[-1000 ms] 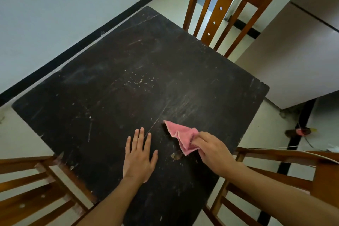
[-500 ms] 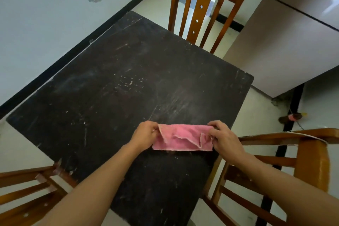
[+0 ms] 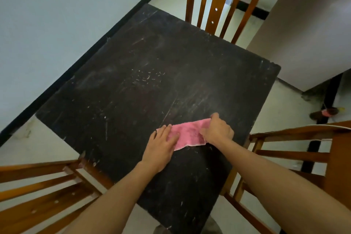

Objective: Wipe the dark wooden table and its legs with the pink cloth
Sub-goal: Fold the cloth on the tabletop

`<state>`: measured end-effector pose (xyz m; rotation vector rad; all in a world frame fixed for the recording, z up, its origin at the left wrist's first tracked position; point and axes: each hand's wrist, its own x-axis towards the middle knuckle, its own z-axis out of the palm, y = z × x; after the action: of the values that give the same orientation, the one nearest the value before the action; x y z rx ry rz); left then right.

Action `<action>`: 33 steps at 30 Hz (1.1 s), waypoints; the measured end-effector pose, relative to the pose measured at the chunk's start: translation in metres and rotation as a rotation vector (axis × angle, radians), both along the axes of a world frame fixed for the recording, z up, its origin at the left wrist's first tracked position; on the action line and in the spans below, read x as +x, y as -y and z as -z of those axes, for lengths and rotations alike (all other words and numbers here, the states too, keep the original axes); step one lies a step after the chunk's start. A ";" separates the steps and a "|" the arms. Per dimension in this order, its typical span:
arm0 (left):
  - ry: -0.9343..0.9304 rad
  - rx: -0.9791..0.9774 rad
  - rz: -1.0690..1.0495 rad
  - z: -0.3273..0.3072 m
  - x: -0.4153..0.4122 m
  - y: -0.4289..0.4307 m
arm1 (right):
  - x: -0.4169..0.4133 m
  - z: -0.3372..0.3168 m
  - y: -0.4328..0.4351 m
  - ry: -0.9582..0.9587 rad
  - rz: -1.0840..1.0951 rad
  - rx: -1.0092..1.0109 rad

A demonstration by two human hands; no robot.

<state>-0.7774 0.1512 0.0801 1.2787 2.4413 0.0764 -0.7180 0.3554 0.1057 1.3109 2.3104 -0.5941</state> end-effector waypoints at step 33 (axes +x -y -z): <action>-0.148 -0.085 -0.578 0.037 0.017 0.100 | -0.004 0.062 0.109 -0.394 -1.052 0.261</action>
<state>-0.7608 0.0508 0.0428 0.5272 2.8312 0.0309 -0.7220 0.2459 0.0438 -0.0971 2.9982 -0.1819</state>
